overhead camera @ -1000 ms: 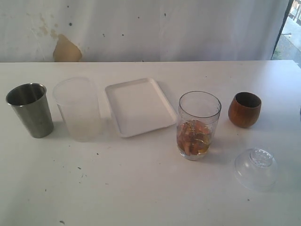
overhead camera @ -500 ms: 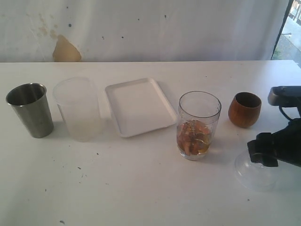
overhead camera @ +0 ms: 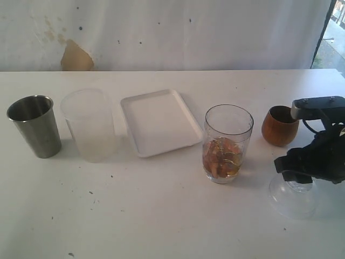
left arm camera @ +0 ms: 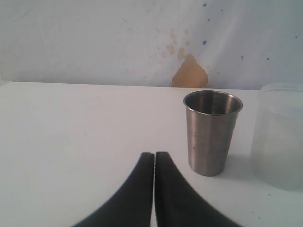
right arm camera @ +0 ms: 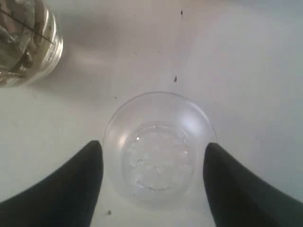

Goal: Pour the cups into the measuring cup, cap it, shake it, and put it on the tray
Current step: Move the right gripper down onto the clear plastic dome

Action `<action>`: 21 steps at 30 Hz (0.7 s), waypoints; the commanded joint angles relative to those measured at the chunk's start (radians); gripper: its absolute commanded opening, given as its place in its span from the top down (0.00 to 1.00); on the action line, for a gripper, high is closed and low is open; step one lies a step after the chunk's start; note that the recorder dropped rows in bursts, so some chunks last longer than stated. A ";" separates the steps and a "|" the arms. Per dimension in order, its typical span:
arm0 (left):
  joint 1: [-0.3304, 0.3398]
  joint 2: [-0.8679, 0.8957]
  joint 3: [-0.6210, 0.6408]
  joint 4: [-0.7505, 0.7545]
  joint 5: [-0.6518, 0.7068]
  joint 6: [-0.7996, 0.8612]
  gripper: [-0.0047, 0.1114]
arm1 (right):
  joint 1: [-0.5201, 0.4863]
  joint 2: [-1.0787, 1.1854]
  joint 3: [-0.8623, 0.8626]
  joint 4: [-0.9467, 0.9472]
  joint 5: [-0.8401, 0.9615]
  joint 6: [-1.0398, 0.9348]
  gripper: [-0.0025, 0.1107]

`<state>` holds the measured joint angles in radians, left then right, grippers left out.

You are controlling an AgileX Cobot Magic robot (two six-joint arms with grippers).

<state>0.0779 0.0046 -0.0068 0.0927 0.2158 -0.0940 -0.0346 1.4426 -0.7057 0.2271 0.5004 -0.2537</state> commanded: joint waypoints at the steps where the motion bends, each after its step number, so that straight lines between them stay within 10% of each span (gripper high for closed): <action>1: -0.007 -0.005 0.007 -0.004 -0.012 -0.003 0.95 | 0.004 0.003 -0.002 -0.007 0.011 -0.012 0.54; 14: -0.007 -0.005 0.007 -0.004 -0.012 -0.003 0.95 | 0.004 0.042 -0.002 -0.002 0.017 -0.012 0.55; 21: -0.007 -0.005 0.007 -0.004 -0.012 -0.003 0.95 | 0.004 0.038 -0.012 0.011 0.070 -0.012 0.88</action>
<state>0.0779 0.0046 -0.0068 0.0907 0.2158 -0.0940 -0.0346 1.4810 -0.7077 0.2271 0.5185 -0.2542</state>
